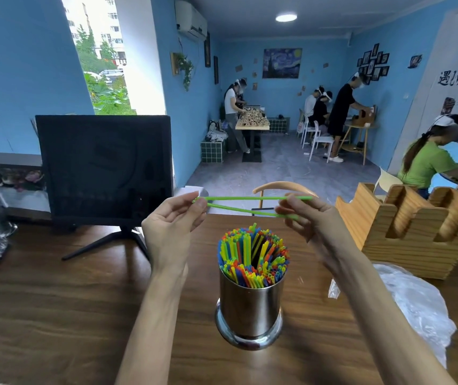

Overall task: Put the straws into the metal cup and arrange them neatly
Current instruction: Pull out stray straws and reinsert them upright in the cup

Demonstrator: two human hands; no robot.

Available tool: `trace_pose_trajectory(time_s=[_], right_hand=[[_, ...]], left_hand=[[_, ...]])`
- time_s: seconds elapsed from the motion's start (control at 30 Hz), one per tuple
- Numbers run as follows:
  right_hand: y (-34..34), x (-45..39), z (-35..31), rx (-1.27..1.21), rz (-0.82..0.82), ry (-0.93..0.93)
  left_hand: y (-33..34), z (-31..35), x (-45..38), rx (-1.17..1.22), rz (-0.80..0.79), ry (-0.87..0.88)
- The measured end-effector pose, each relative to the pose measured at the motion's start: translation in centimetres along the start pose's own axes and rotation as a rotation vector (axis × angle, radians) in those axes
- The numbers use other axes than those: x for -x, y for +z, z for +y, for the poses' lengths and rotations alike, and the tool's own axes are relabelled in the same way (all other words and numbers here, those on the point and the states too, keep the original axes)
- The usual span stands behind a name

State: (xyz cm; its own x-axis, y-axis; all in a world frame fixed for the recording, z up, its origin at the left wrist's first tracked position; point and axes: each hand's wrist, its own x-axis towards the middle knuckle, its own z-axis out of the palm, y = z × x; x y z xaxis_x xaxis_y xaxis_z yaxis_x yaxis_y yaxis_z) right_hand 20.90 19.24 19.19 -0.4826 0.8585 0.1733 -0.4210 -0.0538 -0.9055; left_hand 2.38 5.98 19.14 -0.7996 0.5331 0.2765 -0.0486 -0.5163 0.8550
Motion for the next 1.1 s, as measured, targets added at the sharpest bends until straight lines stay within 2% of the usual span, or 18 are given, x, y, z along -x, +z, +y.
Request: trace_pose_trajectory(time_s=[0.13, 0.23, 0.3, 0.4, 0.47, 0.6, 0.7, 0.93, 1.1], right_hand=[[0.2, -0.9, -0.3, -0.158, 0.047, -0.074], [0.4, -1.0, -1.5, -0.152, 0.078, -0.265], [0.9, -0.5, -2.4, 0.066, 0.056, -0.406], [3.0, 0.2, -2.1, 0.687, -0.106, -0.547], [4.8, 0.6, -0.9, 0.898, -0.25, -0.526], [6.0, 1.0, 0.0, 0.94, -0.355, -0.398], [5.7, 0.9, -0.2, 0.981, -0.405, -0.423], [5.3, 0.9, -0.3, 1.032, -0.326, -0.444], [3.5, 0.4, -0.5, 0.951, -0.254, -0.234]], left_hand=[[-0.1, 0.2, 0.2, 0.034, 0.014, -0.015], [-0.5, 0.6, 0.2, 0.053, 0.033, 0.021], [-0.4, 1.1, 0.2, 0.058, -0.008, 0.03], [0.3, 1.6, 0.7, 0.071, -0.091, 0.037], [0.9, 1.7, 1.0, 0.062, -0.116, 0.052], [1.4, 1.4, 1.1, 0.029, -0.135, 0.059], [1.1, 1.3, 0.8, -0.019, -0.157, 0.025], [1.0, 0.9, 0.7, -0.226, -0.256, 0.058], [0.9, 0.0, 0.0, -0.107, -0.114, -0.005]])
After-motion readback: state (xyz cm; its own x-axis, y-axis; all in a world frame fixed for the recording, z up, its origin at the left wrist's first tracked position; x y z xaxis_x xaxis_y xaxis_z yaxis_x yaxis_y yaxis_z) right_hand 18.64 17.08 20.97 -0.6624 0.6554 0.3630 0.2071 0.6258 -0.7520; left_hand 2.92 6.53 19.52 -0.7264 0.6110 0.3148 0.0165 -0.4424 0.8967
